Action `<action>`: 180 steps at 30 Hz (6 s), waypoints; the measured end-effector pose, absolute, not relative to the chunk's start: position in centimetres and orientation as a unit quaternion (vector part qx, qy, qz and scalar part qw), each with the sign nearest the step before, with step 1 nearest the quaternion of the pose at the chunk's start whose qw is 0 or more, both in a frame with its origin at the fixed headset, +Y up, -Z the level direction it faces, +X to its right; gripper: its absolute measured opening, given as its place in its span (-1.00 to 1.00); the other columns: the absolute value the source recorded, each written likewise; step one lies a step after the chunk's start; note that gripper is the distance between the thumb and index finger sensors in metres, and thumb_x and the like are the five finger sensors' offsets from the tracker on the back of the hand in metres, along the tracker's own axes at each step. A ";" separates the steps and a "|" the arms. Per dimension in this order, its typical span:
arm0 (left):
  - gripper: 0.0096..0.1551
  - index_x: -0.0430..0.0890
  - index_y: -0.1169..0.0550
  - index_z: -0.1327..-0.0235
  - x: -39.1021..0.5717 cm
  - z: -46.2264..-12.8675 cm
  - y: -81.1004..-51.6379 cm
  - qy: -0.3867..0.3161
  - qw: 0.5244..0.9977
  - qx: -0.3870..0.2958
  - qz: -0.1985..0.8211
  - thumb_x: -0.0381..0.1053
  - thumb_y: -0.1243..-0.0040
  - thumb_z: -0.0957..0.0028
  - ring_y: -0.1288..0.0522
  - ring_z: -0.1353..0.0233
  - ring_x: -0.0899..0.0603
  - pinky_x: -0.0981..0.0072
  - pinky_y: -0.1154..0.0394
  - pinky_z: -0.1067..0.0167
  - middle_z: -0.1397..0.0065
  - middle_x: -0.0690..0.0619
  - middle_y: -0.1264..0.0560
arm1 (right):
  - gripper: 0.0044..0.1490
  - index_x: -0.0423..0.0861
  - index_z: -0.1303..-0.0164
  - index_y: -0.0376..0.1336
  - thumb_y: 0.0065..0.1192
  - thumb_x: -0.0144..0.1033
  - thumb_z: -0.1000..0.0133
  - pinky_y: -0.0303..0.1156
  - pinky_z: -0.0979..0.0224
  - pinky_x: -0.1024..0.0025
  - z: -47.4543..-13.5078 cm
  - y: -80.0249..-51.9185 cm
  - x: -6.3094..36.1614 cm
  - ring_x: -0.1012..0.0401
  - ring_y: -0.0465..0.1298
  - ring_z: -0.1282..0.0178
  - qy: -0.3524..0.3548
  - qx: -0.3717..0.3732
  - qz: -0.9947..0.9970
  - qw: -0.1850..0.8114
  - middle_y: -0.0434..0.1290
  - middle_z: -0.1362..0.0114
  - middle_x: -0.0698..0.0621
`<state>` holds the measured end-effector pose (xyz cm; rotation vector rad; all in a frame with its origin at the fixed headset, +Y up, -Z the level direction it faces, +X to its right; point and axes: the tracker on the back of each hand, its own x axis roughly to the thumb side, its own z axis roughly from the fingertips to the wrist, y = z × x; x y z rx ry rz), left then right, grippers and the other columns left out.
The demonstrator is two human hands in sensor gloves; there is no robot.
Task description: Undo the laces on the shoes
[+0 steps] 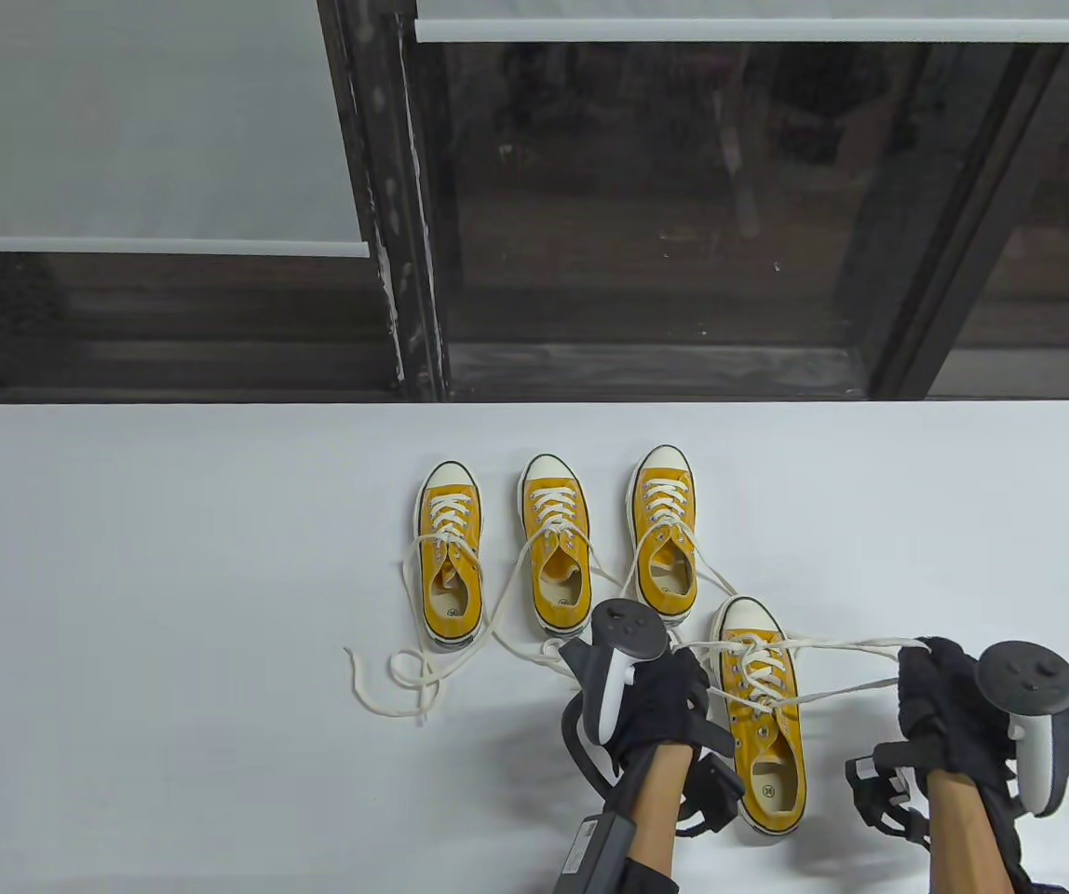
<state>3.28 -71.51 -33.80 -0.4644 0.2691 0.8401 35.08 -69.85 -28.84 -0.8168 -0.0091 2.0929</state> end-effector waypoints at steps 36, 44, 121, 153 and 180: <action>-0.12 0.30 -0.03 -0.76 -11.4 -30.3 -65.6 0.064 0.979 -0.073 0.181 0.37 -0.07 -0.23 0.46 -0.78 -0.25 -0.41 0.35 -0.64 -0.89 0.07 0.17 | -0.23 -0.10 -0.77 -0.02 0.03 -0.06 -0.40 0.07 -0.55 -0.34 -26.4 -63.4 35.2 -0.24 0.19 -0.65 0.106 -0.212 0.914 0.330 0.15 -0.68 -0.26; -0.16 0.27 -0.08 -0.75 -10.3 -29.7 -66.8 0.025 0.980 -0.063 0.189 0.34 -0.07 -0.23 0.40 -0.79 -0.26 -0.42 0.32 -0.64 -0.89 0.07 0.10 | -0.17 -0.13 -0.77 -0.03 0.05 0.02 -0.39 0.16 -0.54 -0.26 -27.5 -67.7 28.0 -0.21 0.31 -0.57 0.240 -0.155 0.935 0.211 0.22 -0.63 -0.24; -0.21 0.13 -0.18 -0.74 -7.9 -29.5 -69.1 -0.036 0.977 -0.106 0.183 0.27 -0.07 -0.25 0.25 -0.78 -0.34 -0.51 0.25 -0.57 -0.85 -0.03 -0.02 | -0.36 -0.13 -0.47 0.30 0.04 0.06 -0.35 0.53 -0.20 0.20 -43.3 -72.9 26.6 0.27 0.67 0.10 0.117 -0.289 0.946 0.091 0.58 -0.11 0.05; -0.04 0.26 0.03 -0.74 -9.3 -29.7 -69.0 -0.008 0.975 -0.102 0.195 0.39 -0.10 -0.17 0.39 -0.81 -0.27 -0.49 0.39 -0.57 -0.89 0.06 0.13 | -0.12 0.08 -0.83 -0.15 -0.04 0.17 -0.36 -0.19 -0.56 -0.43 -29.6 -70.5 22.1 -0.25 -0.23 -0.77 0.039 0.001 0.992 0.124 -0.13 -0.82 -0.15; -0.05 0.25 -0.01 -0.75 -9.4 -29.3 -68.5 0.002 0.983 -0.075 0.168 0.39 -0.11 -0.16 0.39 -0.81 -0.29 -0.53 0.40 -0.54 -0.89 0.06 0.12 | 0.09 -0.08 -0.85 -0.21 -0.11 0.37 -0.30 -0.28 -0.53 -0.46 -29.4 -69.9 22.3 -0.28 -0.36 -0.75 0.044 0.002 0.989 0.140 -0.25 -0.82 -0.22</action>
